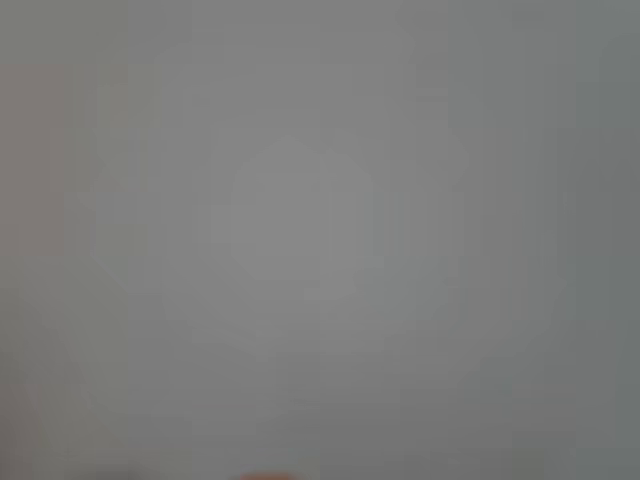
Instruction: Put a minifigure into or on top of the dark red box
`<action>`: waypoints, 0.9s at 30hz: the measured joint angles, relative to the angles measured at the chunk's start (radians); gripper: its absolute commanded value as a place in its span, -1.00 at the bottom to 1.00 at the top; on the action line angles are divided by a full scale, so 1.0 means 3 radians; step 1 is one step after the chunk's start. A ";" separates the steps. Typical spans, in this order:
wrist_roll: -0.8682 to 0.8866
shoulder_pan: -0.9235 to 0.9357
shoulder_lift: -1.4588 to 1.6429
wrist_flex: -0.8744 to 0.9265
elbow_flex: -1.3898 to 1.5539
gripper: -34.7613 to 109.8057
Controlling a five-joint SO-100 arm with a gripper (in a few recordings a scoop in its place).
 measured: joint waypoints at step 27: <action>-0.0368 0.0445 -0.0148 0.0056 -0.0046 -0.52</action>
